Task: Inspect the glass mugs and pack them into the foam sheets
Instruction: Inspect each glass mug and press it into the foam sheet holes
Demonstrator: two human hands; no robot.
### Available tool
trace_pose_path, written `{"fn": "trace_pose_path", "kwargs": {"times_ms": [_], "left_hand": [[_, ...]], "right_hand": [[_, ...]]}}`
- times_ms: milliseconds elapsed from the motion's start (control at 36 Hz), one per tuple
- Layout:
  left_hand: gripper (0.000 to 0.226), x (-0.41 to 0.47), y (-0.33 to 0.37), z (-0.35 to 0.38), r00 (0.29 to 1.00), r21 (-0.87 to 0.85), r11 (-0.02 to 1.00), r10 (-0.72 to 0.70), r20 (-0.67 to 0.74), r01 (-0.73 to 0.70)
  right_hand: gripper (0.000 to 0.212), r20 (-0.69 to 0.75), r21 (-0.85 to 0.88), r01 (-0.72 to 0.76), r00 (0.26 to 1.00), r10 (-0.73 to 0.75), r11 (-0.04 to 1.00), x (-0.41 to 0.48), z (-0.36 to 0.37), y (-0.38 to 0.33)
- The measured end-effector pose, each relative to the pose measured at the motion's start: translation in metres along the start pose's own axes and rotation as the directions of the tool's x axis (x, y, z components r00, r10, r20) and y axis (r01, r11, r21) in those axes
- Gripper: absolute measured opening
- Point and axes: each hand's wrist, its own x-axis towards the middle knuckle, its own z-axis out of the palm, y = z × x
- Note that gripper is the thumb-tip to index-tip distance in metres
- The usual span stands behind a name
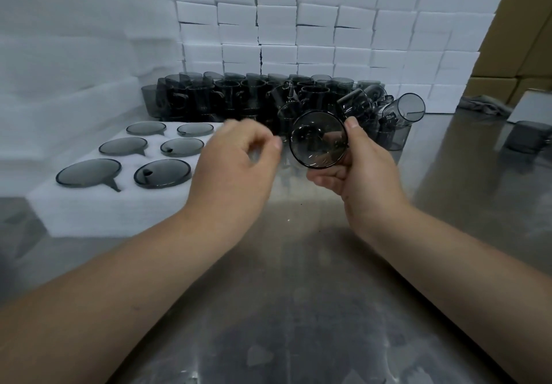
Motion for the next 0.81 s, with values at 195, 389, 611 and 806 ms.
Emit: {"fn": "trace_pose_path", "kwargs": {"times_ms": [195, 389, 611, 806], "left_hand": [[0.043, -0.001, 0.001, -0.003, 0.996, -0.133, 0.987, -0.087, 0.005, 0.087], [0.018, -0.001, -0.005, 0.004, 0.994, -0.057, 0.992, -0.111, 0.015, 0.112], [0.038, -0.003, 0.002, -0.003, 0.999, -0.055, 0.998, -0.032, -0.032, 0.03], [0.031, -0.001, 0.009, -0.005, 0.985, 0.245, 0.959, 0.111, 0.132, -0.141]], "right_hand": [[0.033, 0.009, -0.004, -0.028, 1.0, 0.028, 1.0, 0.0, 0.0, 0.0], [0.033, -0.006, -0.038, -0.019, 1.0, 0.018, 0.999, 0.0, -0.001, -0.001], [0.035, -0.064, -0.223, 0.063, 0.995, -0.079, 0.973, 0.003, -0.003, 0.003], [0.04, -0.029, -0.294, 0.144, 0.987, -0.16, 0.945, 0.0, -0.002, 0.002]]}}
